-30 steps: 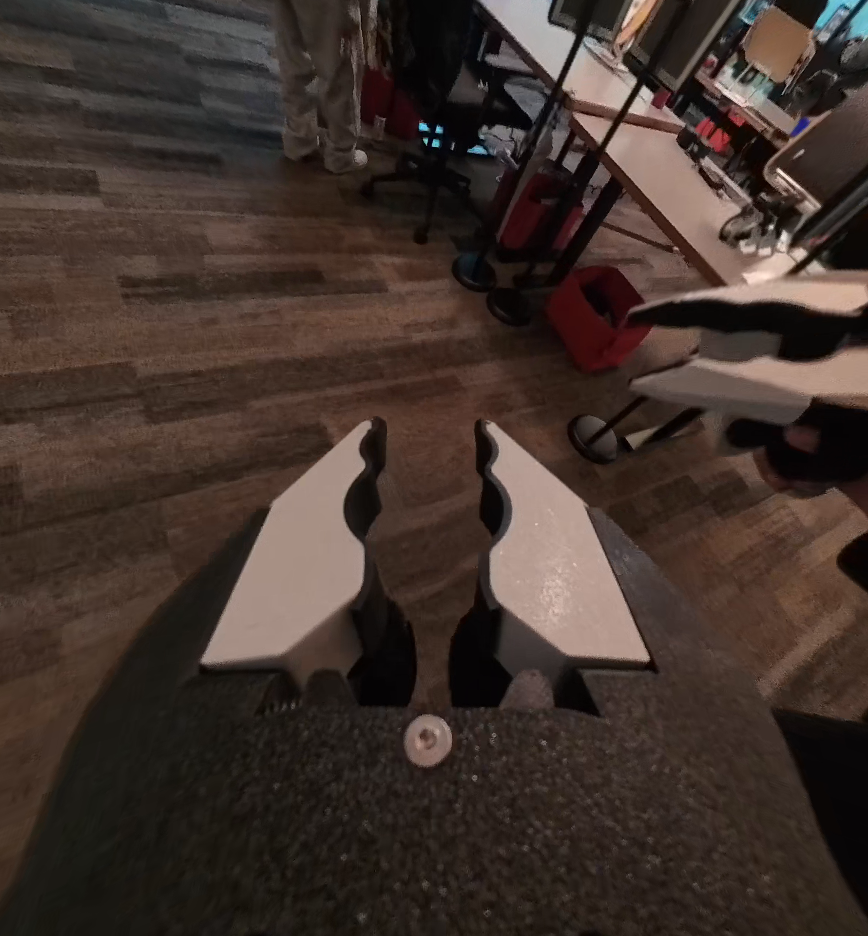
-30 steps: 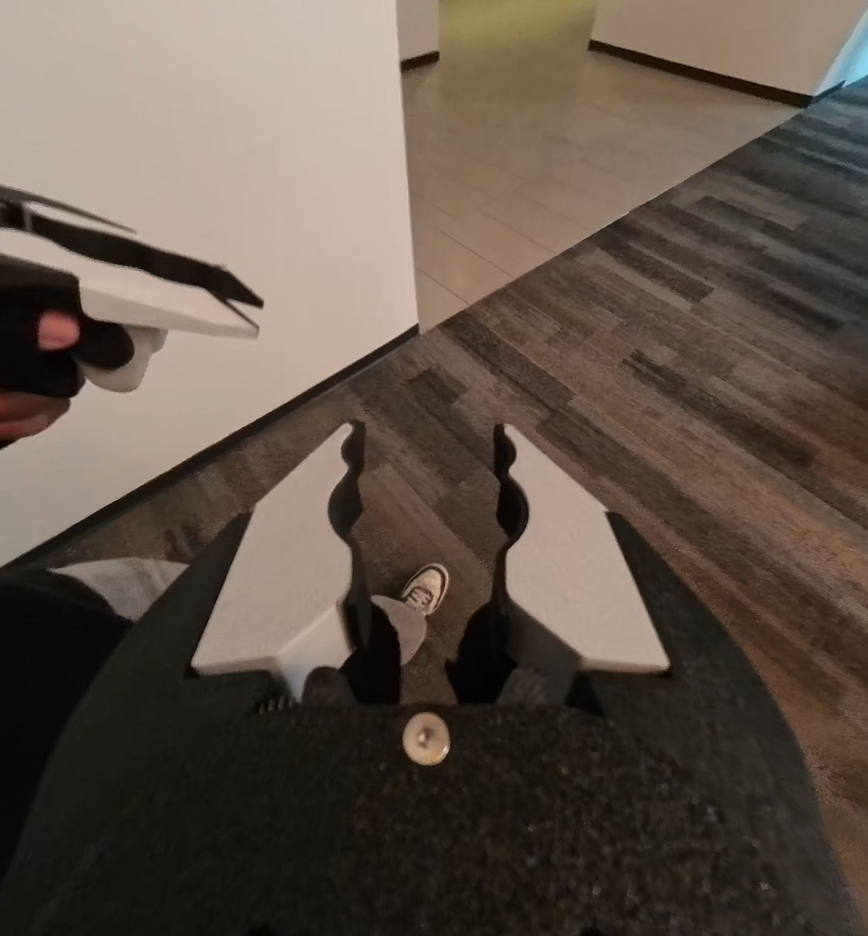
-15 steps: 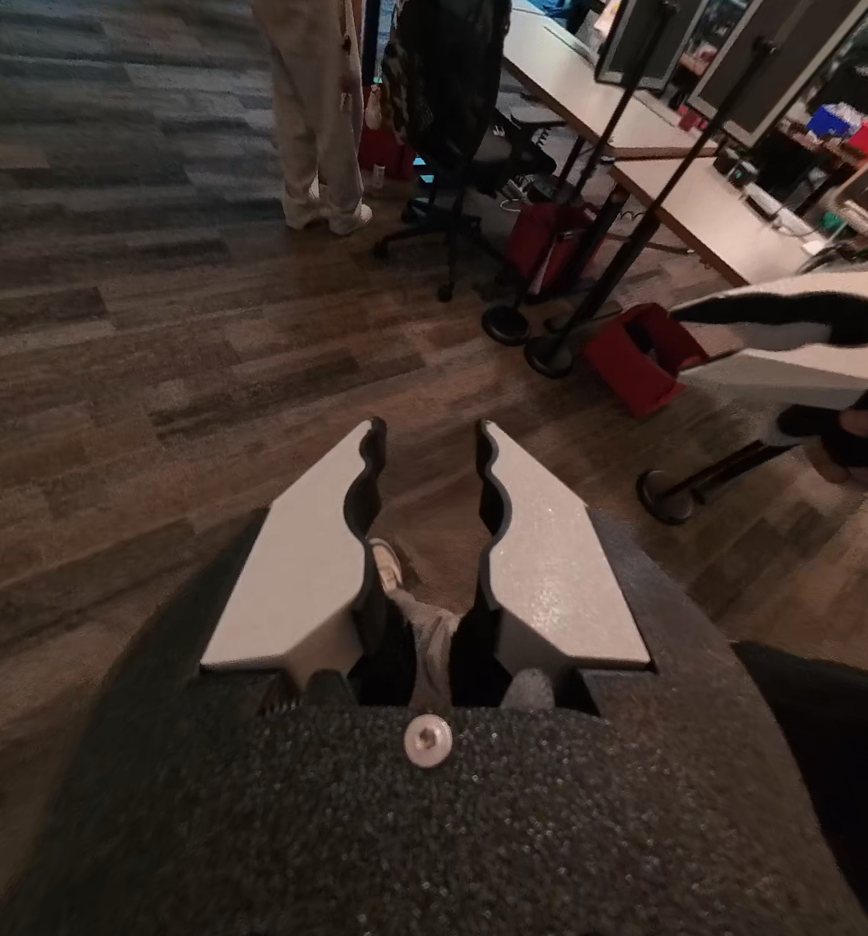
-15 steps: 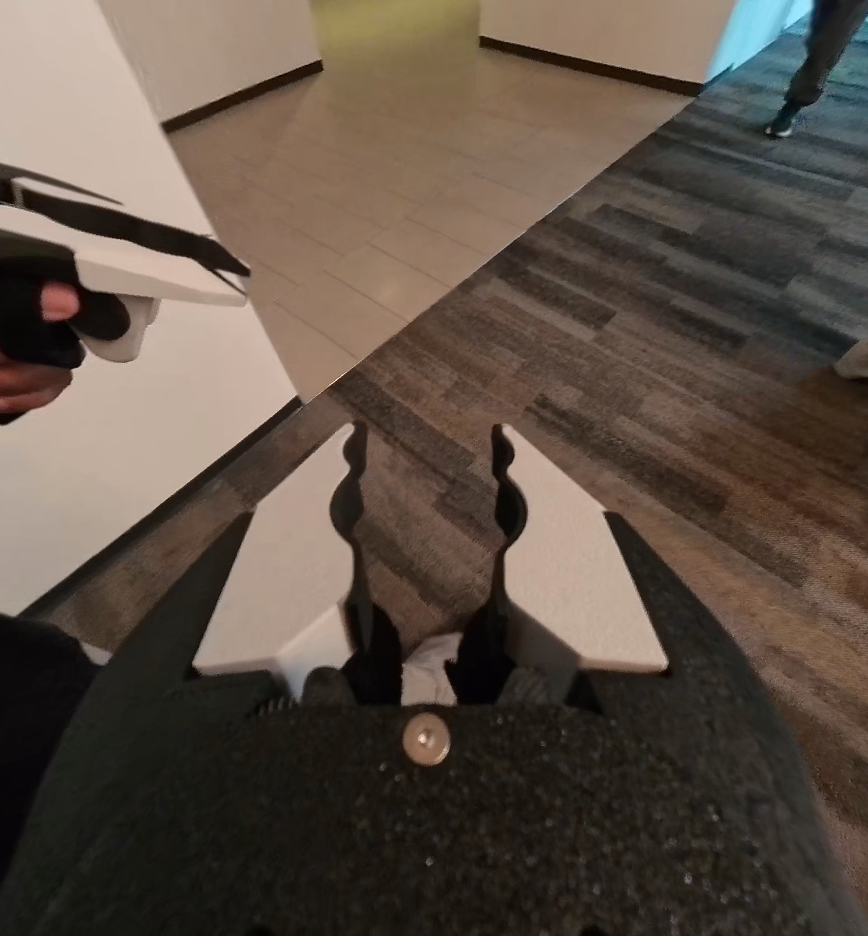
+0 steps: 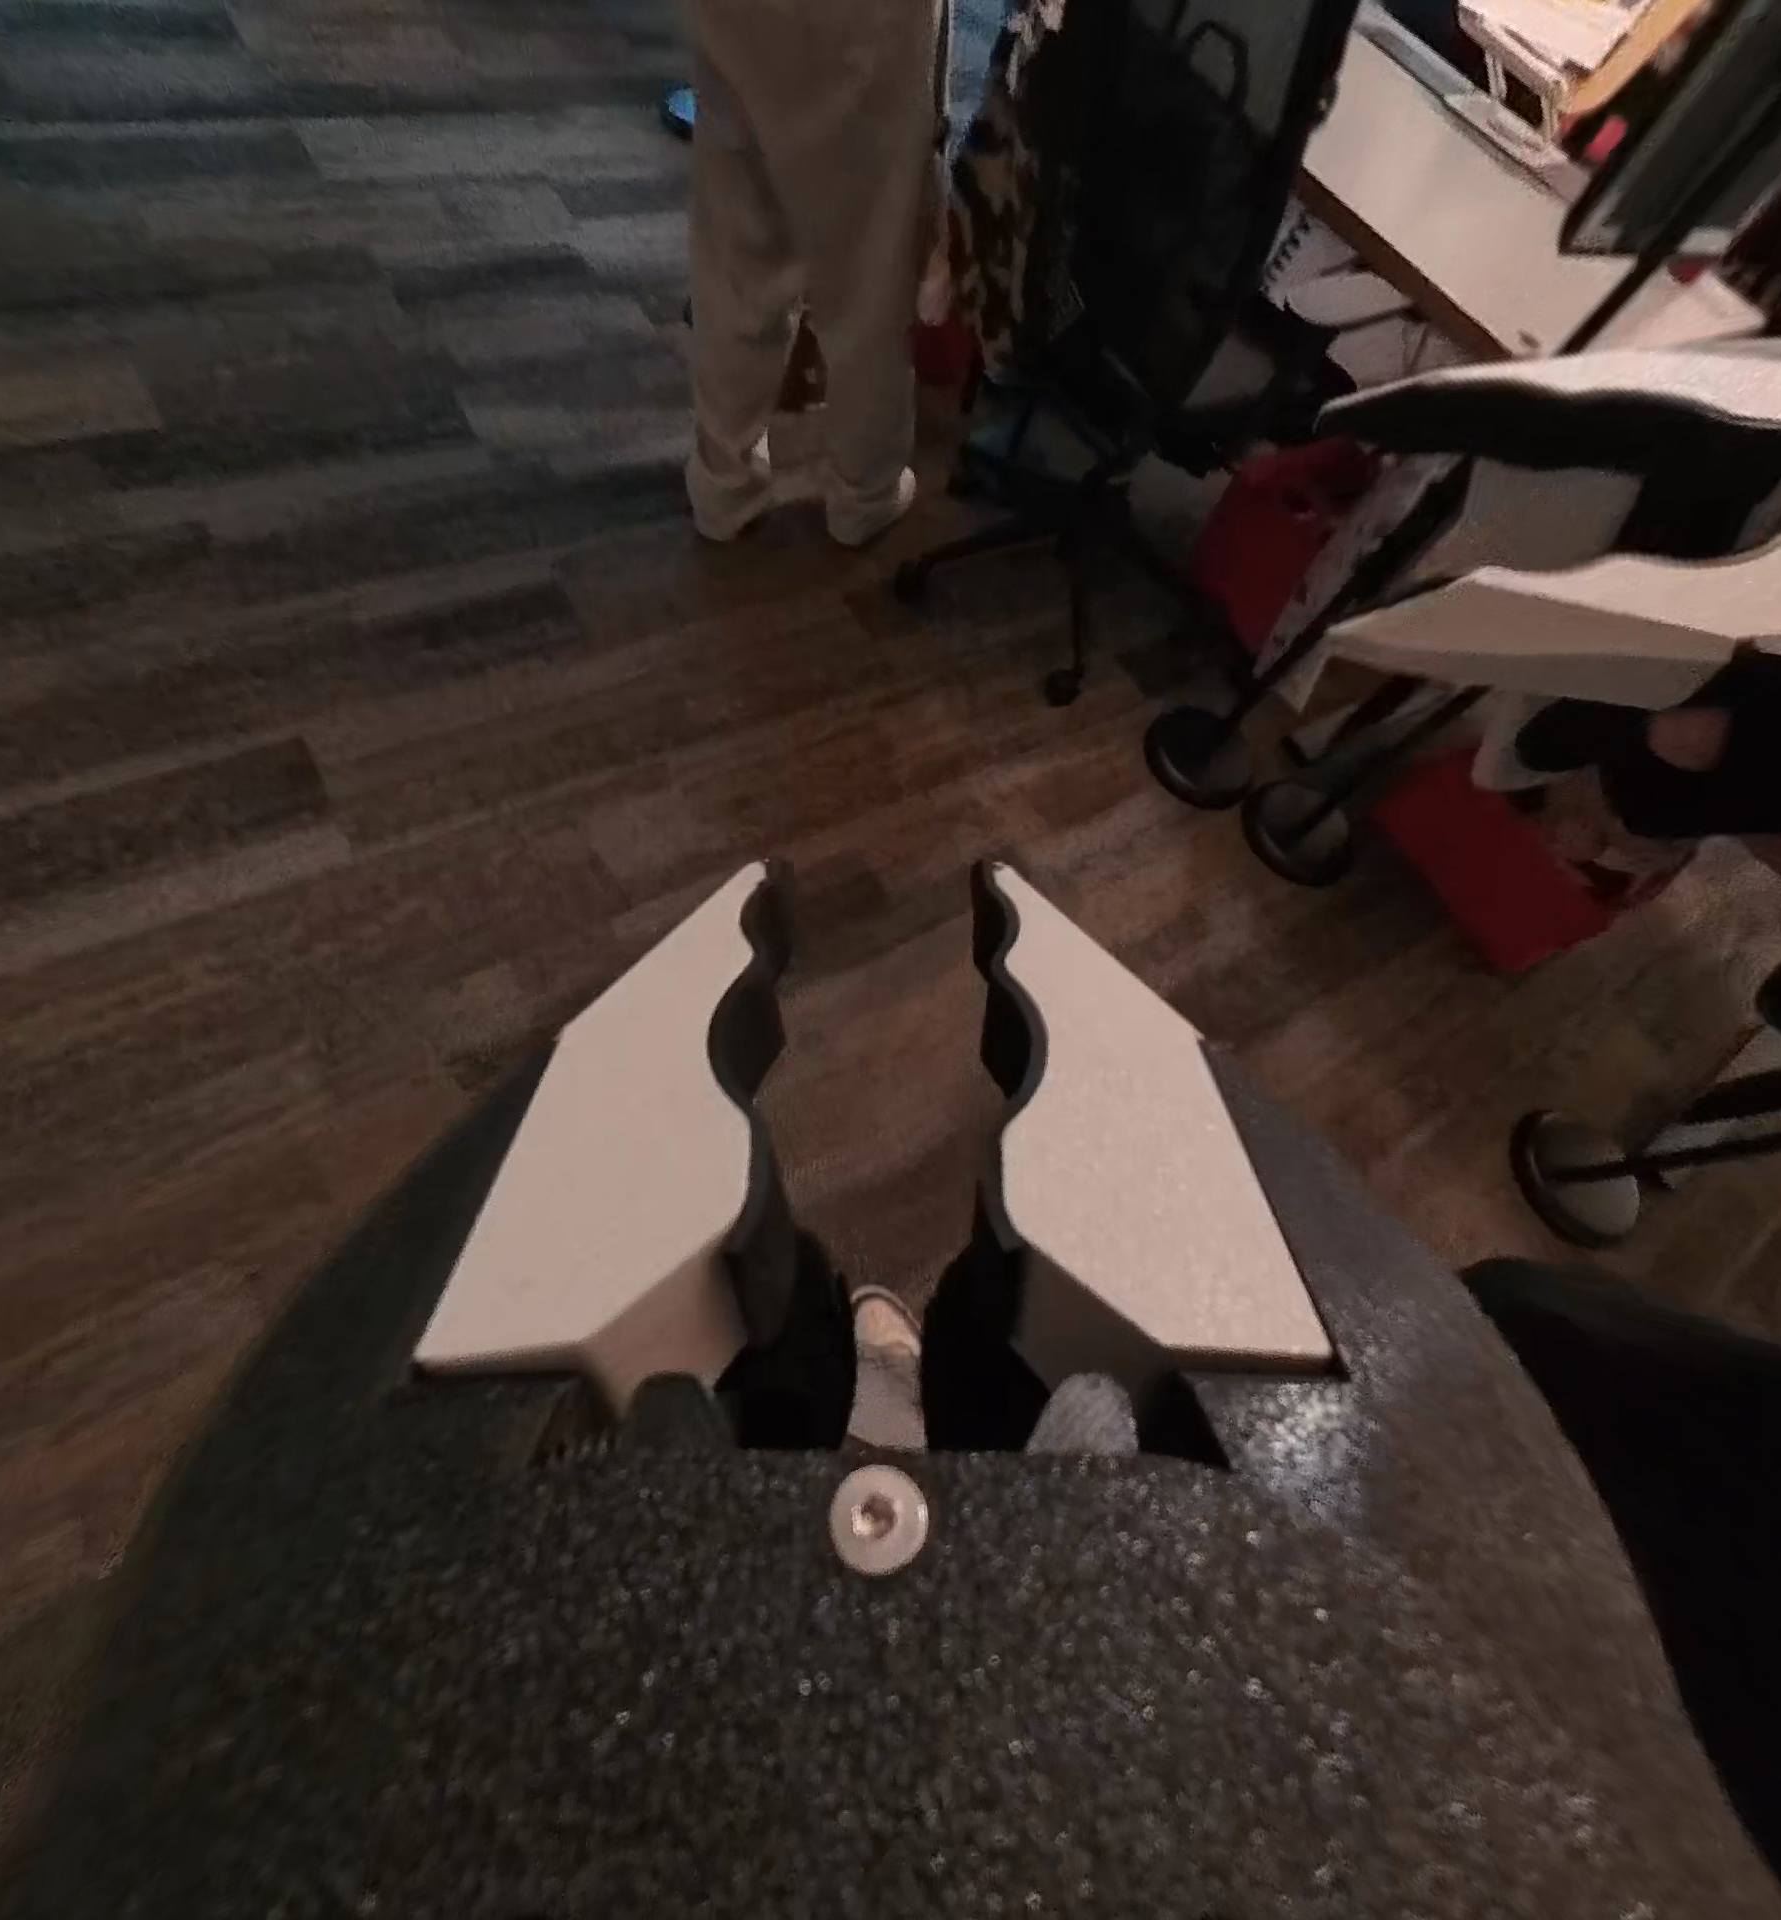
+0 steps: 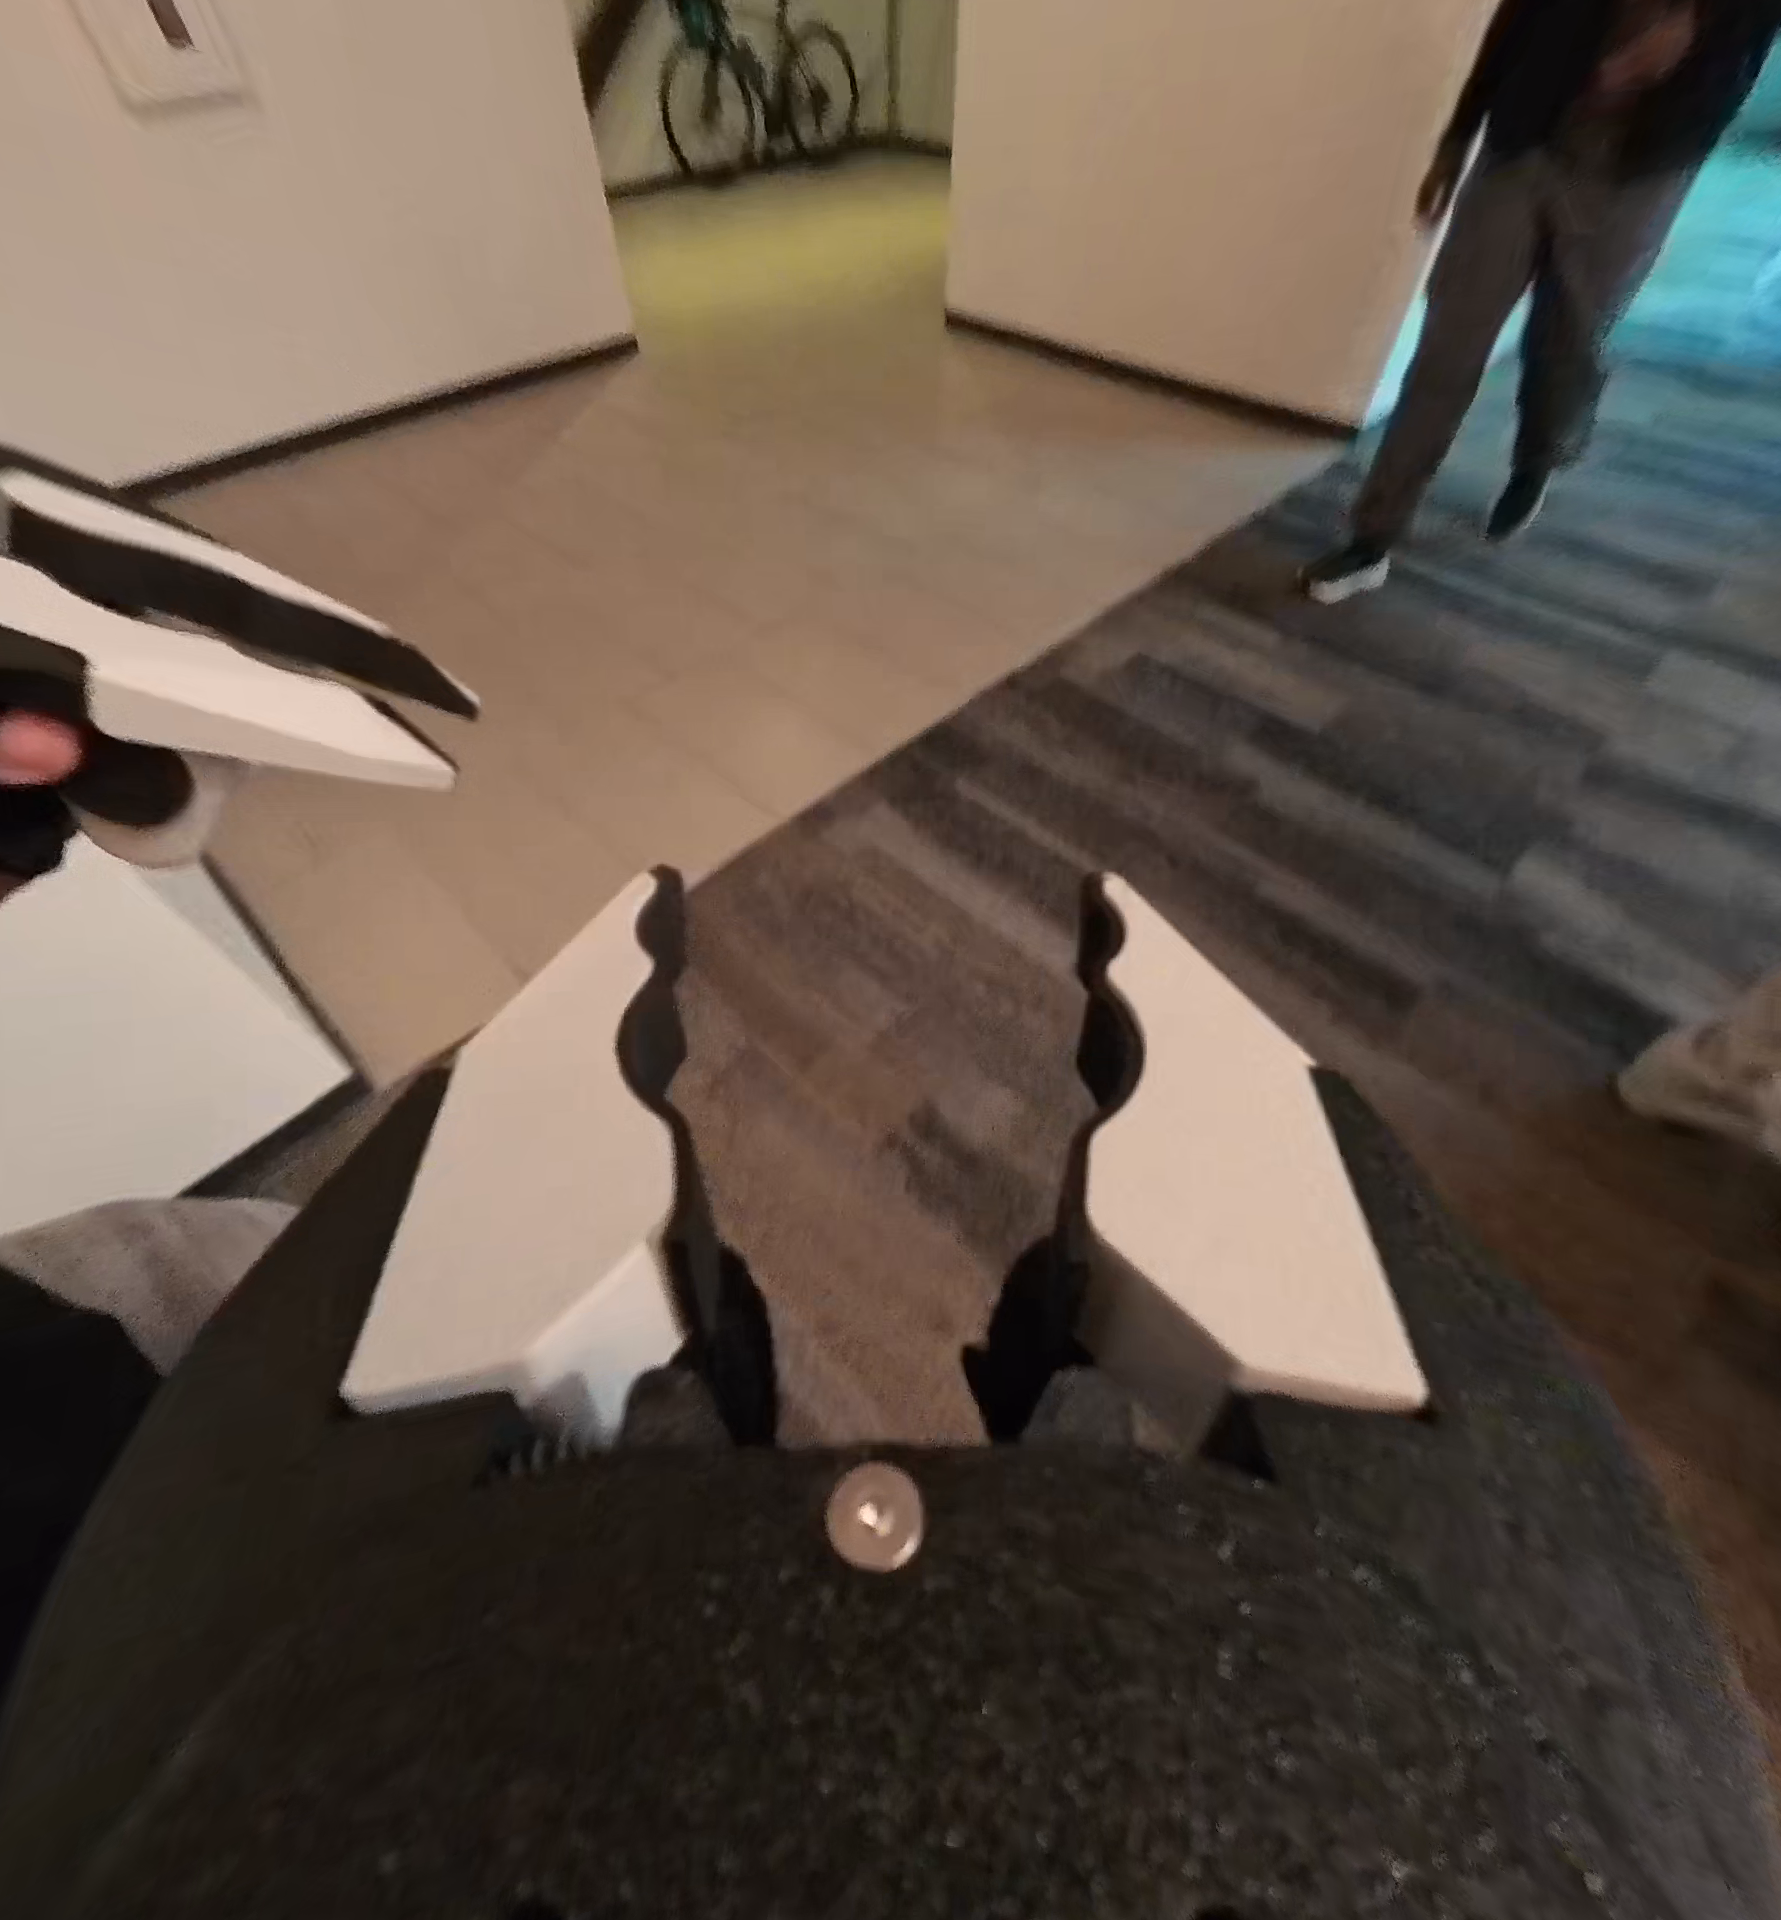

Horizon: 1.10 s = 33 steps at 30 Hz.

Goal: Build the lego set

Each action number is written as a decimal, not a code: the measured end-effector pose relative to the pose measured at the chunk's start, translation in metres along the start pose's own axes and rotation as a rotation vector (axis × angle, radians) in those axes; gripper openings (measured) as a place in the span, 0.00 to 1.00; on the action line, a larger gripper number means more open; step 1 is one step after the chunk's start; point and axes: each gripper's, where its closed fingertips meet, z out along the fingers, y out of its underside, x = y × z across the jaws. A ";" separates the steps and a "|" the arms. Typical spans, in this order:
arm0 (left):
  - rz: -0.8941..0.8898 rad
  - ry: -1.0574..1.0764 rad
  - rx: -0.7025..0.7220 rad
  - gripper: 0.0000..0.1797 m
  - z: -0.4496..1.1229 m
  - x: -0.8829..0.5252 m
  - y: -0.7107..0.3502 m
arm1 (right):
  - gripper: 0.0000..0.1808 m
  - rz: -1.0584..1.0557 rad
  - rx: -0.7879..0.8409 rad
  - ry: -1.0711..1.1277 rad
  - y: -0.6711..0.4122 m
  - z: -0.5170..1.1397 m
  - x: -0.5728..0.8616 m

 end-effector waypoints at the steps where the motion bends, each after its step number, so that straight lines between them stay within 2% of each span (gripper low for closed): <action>1: -0.011 0.002 0.001 0.18 0.020 -0.017 -0.016 | 0.41 -0.008 0.022 0.016 -0.013 0.021 0.022; 5: -0.001 0.023 0.022 0.13 0.109 -0.090 -0.077 | 0.42 -0.055 -0.091 0.003 -0.020 0.127 0.102; 9: 0.055 0.058 0.039 0.14 0.206 -0.162 -0.146 | 0.41 0.003 -0.147 -0.020 -0.027 0.239 0.178; 13: 0.101 0.063 0.031 0.15 0.295 -0.237 -0.231 | 0.37 0.054 -0.205 -0.026 -0.060 0.336 0.251; 14: 0.098 0.086 0.040 0.15 0.314 -0.252 -0.256 | 0.32 0.058 -0.214 -0.030 -0.076 0.356 0.269; 15: 0.103 0.107 0.050 0.15 0.333 -0.268 -0.279 | 0.25 0.051 -0.212 -0.025 -0.095 0.375 0.288; 16: 0.119 0.123 0.036 0.15 0.355 -0.284 -0.298 | 0.23 0.030 -0.204 -0.018 -0.110 0.395 0.309; 18: 0.174 0.137 -0.025 0.15 0.401 -0.317 -0.329 | 0.24 -0.009 -0.201 -0.003 -0.131 0.435 0.353; 23: 0.309 0.102 -0.021 0.17 0.521 -0.405 -0.420 | 0.24 0.021 -0.188 0.028 -0.162 0.537 0.470; 26: 0.368 0.077 0.050 0.18 0.597 -0.457 -0.479 | 0.22 0.039 -0.176 0.012 -0.170 0.609 0.540; 30: 0.368 0.061 0.218 0.18 0.680 -0.524 -0.578 | 0.21 0.069 -0.162 -0.028 -0.188 0.714 0.642; 33: 0.324 0.058 0.164 0.19 0.745 -0.582 -0.642 | 0.20 0.094 -0.160 -0.041 -0.227 0.789 0.725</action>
